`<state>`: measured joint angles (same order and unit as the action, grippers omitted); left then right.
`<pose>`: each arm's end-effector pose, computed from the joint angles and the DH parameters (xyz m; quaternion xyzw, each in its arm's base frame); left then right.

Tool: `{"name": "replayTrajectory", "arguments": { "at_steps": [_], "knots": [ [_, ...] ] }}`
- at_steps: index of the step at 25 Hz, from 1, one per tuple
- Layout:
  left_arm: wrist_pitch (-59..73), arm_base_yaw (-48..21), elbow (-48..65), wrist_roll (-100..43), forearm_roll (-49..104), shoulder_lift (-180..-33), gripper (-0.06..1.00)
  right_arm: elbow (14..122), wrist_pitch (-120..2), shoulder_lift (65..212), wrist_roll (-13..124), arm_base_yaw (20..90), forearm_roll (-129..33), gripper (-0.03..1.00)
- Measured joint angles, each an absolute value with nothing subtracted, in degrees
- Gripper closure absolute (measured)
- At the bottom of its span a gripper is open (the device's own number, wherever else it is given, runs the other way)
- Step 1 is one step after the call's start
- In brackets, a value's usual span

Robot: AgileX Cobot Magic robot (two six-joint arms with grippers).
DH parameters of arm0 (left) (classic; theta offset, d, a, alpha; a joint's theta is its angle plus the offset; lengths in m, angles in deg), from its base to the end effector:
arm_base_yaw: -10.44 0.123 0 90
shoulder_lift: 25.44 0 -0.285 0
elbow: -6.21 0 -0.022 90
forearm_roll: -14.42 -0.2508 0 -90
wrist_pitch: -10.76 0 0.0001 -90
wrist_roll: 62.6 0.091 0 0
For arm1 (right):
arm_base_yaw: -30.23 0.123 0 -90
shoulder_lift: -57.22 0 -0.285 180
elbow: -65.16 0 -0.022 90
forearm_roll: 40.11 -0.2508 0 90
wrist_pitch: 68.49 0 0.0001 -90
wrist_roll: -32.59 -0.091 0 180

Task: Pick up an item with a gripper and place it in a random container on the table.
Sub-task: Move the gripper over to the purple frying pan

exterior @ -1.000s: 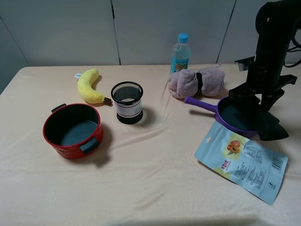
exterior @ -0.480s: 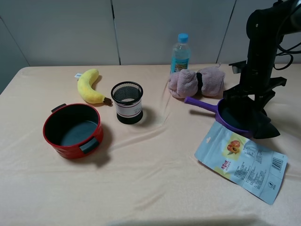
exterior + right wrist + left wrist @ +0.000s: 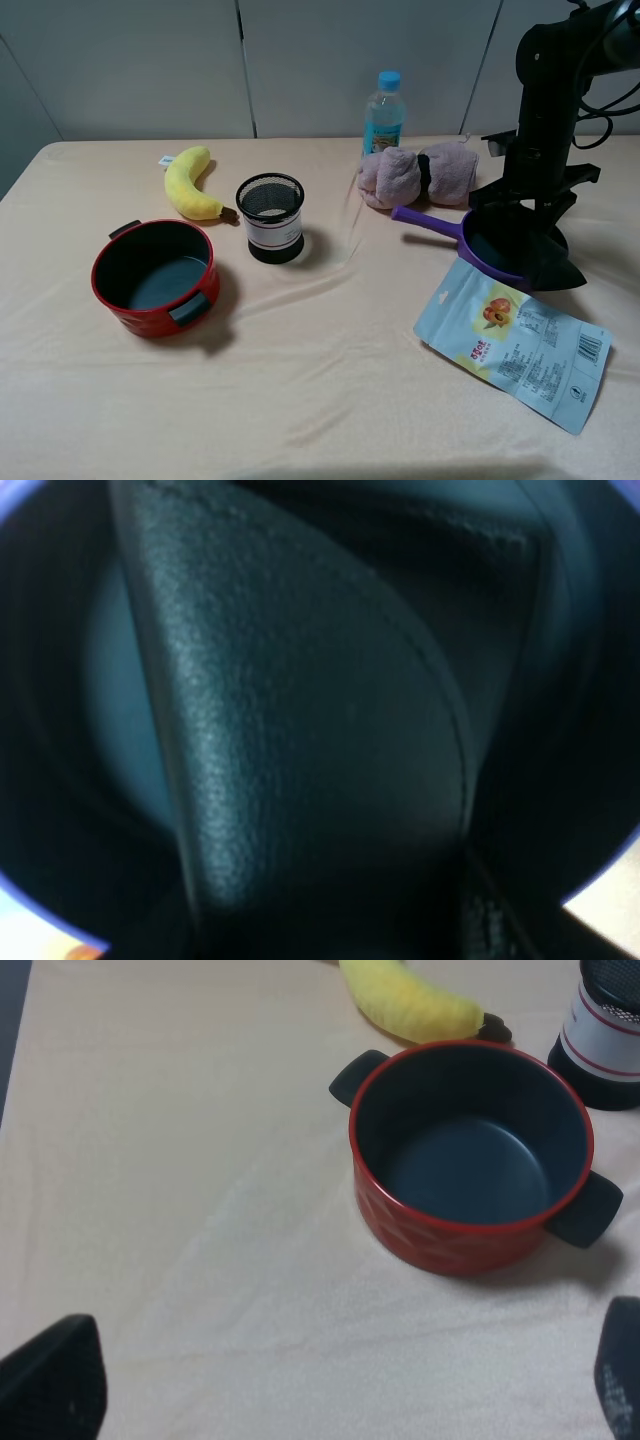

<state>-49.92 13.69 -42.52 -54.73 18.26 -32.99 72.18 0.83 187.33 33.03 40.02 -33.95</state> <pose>-0.0049 -0.0056 0.2768 0.0356 0.8512 0.0173 0.5233 0.3823 0.0567 0.1340 0.1127 -0.9866 0.0566 0.1037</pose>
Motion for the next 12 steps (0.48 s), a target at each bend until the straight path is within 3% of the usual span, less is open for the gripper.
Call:
{"name": "replayTrajectory", "arguments": {
  "at_steps": [3, 7, 12],
  "knots": [
    [-49.92, 13.69, -42.52, -54.73, 18.26, -32.99, -0.05, 72.18, 0.83, 187.33, 32.59, 40.02, -33.95, 0.61],
    [-49.92, 13.69, -42.52, -54.73, 18.26, -32.99, -0.05, 72.18, 0.9, 187.33, 32.59, 40.02, -34.28, 0.34],
    [-49.92, 13.69, -42.52, -54.73, 18.26, -32.99, -0.05, 72.18, 0.9, 187.33, 32.59, 40.02, -34.84, 0.28]
  ]
}}
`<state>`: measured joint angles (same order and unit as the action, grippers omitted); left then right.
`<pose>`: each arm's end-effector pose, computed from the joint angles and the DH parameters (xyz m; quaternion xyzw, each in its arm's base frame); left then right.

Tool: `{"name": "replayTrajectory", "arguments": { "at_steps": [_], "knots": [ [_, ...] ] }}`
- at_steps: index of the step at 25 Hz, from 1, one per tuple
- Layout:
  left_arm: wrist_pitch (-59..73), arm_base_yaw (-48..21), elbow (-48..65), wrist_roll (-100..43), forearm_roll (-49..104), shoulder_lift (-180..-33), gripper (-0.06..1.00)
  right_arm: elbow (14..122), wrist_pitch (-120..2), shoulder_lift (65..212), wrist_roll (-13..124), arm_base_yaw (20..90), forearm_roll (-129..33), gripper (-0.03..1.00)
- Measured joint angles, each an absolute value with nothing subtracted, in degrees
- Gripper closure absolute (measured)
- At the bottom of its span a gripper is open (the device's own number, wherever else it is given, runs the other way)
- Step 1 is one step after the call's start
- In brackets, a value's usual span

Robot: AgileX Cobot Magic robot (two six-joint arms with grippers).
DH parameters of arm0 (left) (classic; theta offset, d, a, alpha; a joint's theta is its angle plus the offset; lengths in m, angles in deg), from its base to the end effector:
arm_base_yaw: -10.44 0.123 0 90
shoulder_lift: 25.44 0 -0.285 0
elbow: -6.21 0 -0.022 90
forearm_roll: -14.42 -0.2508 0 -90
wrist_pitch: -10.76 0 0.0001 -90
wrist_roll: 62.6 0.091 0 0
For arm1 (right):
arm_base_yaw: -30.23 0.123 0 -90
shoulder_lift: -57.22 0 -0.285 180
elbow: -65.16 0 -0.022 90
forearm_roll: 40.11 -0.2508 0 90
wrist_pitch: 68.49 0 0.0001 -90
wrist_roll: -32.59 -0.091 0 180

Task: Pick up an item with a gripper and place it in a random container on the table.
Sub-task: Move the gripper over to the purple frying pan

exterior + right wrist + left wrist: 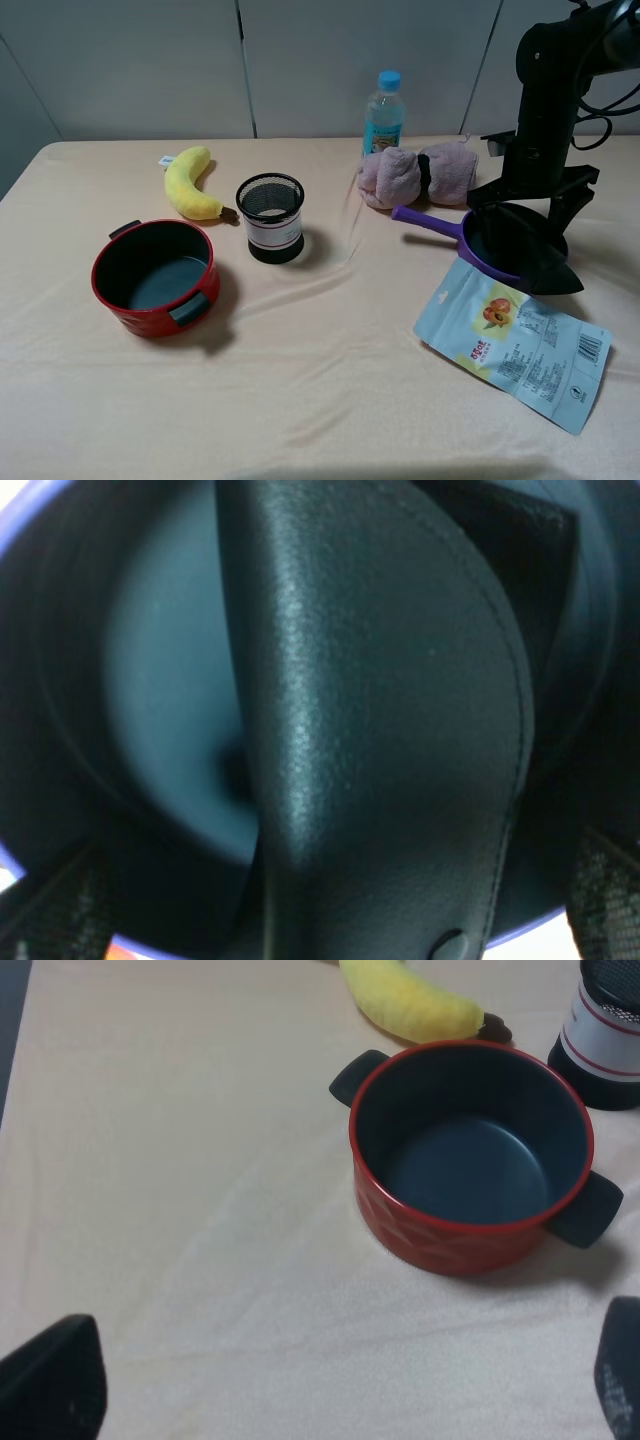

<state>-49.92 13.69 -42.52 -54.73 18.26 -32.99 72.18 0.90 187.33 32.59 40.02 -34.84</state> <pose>-0.0049 -0.0056 0.2768 0.0356 0.8512 0.0173 0.5233 0.3819 0.0580 0.1340 0.1054 -0.9876 0.0501 0.1047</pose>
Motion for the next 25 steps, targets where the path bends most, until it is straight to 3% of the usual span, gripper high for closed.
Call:
{"name": "replayTrajectory", "arguments": {
  "at_steps": [25],
  "knots": [
    [-49.92, 13.69, -42.52, -54.73, 18.26, -32.99, -0.05, 72.18, 0.98, 174.98, 32.23, 40.02, -37.17, 0.27]
  ]
}}
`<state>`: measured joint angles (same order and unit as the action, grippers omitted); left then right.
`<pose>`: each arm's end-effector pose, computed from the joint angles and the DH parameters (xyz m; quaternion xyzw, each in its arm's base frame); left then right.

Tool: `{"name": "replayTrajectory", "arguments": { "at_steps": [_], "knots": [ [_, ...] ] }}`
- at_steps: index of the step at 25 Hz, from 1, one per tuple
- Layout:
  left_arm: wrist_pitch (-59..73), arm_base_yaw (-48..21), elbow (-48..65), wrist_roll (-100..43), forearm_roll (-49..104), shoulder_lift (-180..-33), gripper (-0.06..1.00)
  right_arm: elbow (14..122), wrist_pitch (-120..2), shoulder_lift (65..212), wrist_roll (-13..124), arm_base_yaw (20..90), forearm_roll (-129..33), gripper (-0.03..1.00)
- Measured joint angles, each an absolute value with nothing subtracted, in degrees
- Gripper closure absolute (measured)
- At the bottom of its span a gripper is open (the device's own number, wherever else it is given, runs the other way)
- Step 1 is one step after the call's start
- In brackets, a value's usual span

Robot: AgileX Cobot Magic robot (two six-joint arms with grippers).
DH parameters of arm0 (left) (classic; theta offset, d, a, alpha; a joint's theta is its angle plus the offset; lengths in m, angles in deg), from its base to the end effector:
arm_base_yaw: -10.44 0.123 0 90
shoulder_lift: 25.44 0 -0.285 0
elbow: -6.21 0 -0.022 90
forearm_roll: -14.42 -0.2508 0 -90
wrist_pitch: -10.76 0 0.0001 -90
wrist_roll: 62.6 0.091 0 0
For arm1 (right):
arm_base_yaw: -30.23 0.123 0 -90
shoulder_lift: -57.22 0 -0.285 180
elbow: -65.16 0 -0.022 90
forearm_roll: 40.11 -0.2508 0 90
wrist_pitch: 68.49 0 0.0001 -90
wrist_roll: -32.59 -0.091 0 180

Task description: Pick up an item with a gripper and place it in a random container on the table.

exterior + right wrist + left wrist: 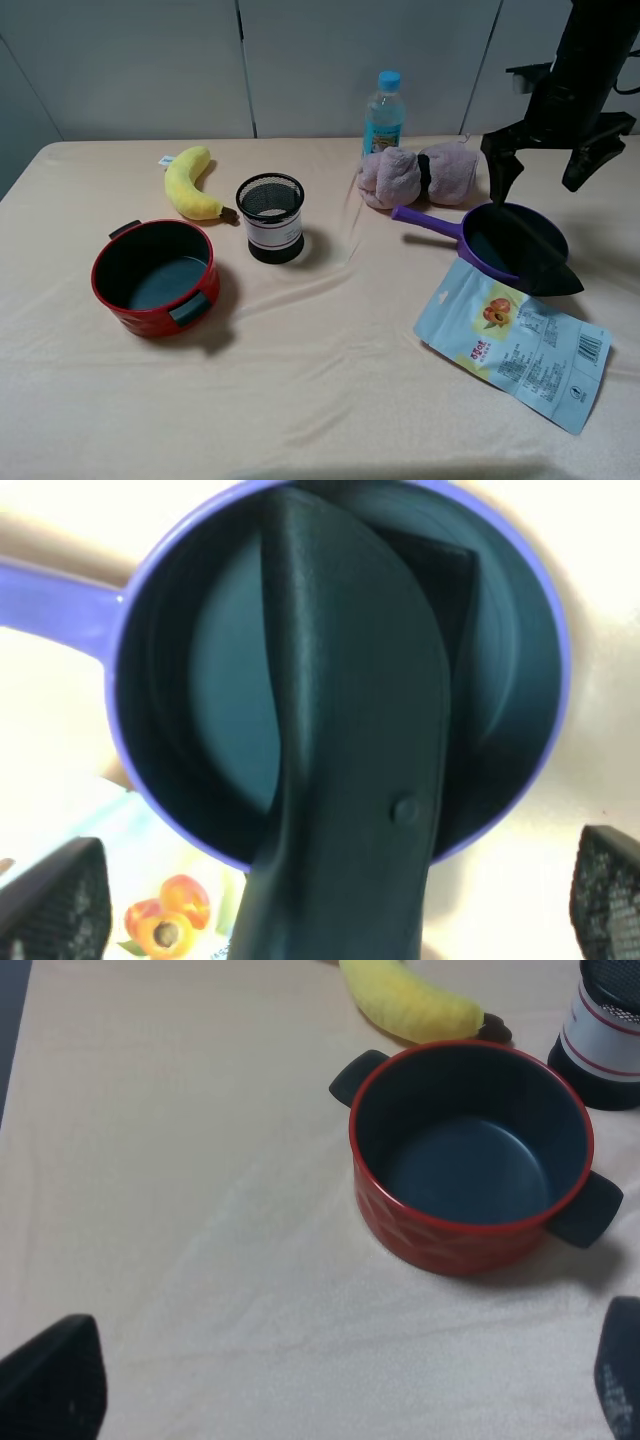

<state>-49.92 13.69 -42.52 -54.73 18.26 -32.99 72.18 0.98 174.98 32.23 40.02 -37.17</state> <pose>-0.0049 -0.0056 0.2768 0.0356 0.8512 0.0173 0.5233 0.3700 0.0594 0.2161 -0.0912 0.9955 -0.0241 0.0003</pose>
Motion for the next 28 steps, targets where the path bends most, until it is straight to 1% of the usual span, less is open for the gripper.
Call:
{"name": "replayTrajectory", "arguments": {
  "at_steps": [18, 28],
  "knots": [
    [-49.92, 13.69, -42.52, -54.73, 18.26, -32.99, -0.05, 70.42, 1.07, 161.78, 31.36, 40.38, -38.75, 0.27],
    [-49.92, 13.69, -42.52, -54.73, 18.26, -32.99, -0.05, 59.39, 1.07, 149.42, 31.12, 41.3, -40.81, 0.27]
  ]
}}
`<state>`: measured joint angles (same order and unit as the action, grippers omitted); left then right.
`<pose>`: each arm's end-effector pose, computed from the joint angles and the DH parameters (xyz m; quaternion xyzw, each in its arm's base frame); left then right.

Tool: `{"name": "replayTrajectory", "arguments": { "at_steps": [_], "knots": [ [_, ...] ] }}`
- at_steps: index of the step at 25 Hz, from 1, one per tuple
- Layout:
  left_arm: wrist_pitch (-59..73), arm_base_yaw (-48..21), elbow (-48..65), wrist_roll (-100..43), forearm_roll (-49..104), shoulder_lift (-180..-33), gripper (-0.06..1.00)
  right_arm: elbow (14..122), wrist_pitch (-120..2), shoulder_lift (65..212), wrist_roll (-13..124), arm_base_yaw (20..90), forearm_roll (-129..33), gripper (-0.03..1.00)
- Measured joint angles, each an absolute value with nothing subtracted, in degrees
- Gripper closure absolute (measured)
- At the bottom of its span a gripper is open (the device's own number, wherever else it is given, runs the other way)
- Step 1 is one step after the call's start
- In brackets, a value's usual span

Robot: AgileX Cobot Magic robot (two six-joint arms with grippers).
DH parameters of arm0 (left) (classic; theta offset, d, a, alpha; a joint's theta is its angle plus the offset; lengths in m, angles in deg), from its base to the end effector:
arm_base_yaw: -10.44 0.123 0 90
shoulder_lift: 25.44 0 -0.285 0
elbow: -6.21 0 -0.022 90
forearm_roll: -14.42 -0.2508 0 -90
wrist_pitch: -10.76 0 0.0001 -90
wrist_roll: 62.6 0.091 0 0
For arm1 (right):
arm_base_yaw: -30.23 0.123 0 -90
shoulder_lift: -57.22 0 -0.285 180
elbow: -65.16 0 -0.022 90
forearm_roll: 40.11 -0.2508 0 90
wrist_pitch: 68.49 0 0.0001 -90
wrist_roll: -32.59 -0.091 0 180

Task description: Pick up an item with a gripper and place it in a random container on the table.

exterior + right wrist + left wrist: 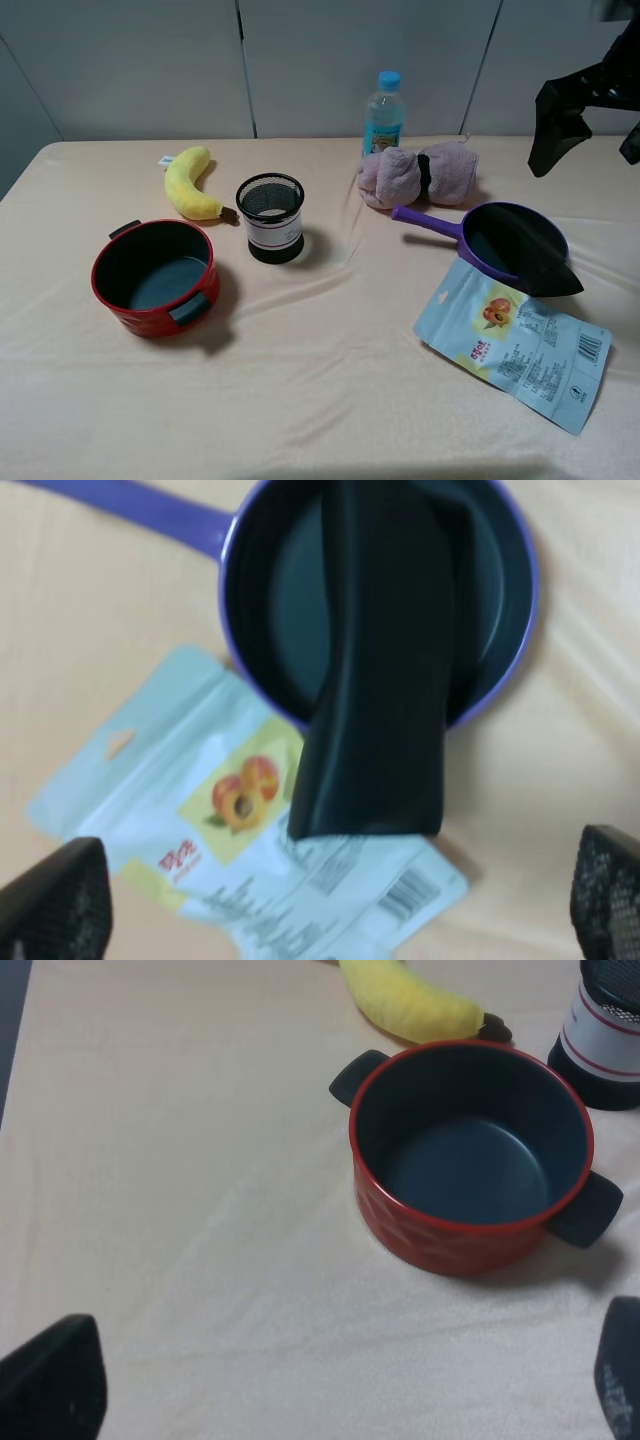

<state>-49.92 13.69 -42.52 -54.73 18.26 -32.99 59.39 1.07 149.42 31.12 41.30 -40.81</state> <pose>-0.0049 -0.0056 0.2768 0.0356 0.8512 0.0173 0.5233 0.2765 0.0552 0.3059 -0.0817 0.9907 0.0177 0.1073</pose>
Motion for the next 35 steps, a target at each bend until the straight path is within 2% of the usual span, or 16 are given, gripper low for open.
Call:
{"name": "replayTrajectory", "arguments": {
  "at_steps": [23, 35],
  "knots": [
    [-49.92, 13.69, -42.52, -54.73, 18.26, -32.99, -0.05, 40.5, 1.39, 108.12, 31.07, 41.3, -42.77, 0.27],
    [-49.92, 13.69, -42.52, -54.73, 18.26, -32.99, -0.05, 27.12, 1.32, 82.81, 30.91, 41.3, -42.61, 0.27]
  ]
}}
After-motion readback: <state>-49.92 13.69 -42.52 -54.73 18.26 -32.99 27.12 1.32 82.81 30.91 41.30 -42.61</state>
